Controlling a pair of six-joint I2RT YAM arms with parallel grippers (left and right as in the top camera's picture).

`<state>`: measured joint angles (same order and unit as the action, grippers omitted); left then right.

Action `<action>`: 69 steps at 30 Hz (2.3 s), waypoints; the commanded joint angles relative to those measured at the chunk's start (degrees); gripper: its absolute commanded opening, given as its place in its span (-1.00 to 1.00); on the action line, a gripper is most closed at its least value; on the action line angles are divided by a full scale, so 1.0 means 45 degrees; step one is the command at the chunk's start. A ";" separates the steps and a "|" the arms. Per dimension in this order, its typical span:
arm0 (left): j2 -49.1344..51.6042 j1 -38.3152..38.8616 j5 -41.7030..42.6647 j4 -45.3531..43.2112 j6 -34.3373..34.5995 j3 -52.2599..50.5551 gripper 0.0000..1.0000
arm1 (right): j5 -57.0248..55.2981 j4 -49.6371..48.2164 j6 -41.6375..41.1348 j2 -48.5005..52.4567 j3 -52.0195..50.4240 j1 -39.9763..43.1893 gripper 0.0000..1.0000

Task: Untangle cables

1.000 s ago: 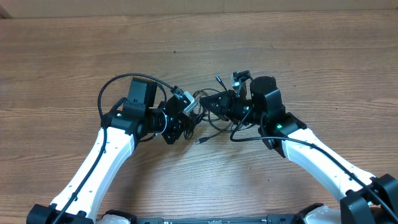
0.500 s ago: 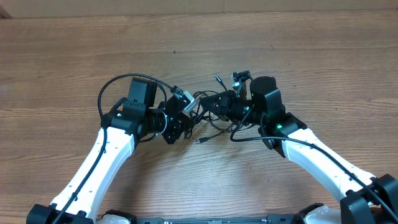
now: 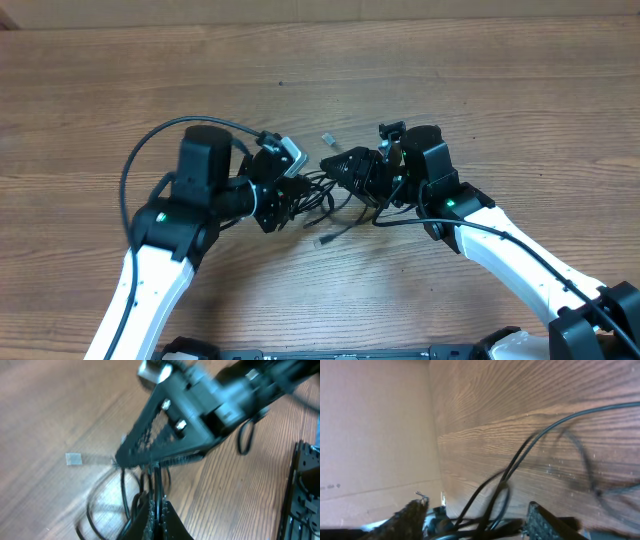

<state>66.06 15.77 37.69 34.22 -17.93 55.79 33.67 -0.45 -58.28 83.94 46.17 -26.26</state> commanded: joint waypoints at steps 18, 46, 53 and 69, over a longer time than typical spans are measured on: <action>-0.1627 0.0063 -0.0641 -0.0811 0.1200 0.0432 -0.91 | -0.0126 0.1413 0.0811 -0.0291 0.0160 0.0019 0.32; 0.1088 0.0063 -0.4415 0.2229 0.3755 0.0350 -0.46 | -0.0418 0.1564 0.1069 -0.0291 0.0160 0.0015 0.33; 0.2322 0.0068 -0.4376 0.3070 0.3759 0.0350 -0.27 | -0.0423 0.1564 0.1069 -0.0291 0.0160 0.0019 0.33; 0.3259 0.0078 -0.4371 0.4206 0.4328 0.0350 -0.50 | -0.0471 0.1564 0.1073 -0.0282 0.0160 0.0015 0.34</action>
<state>80.31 15.77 18.17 52.86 0.69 56.27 32.21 6.68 -53.98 83.83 46.17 -26.26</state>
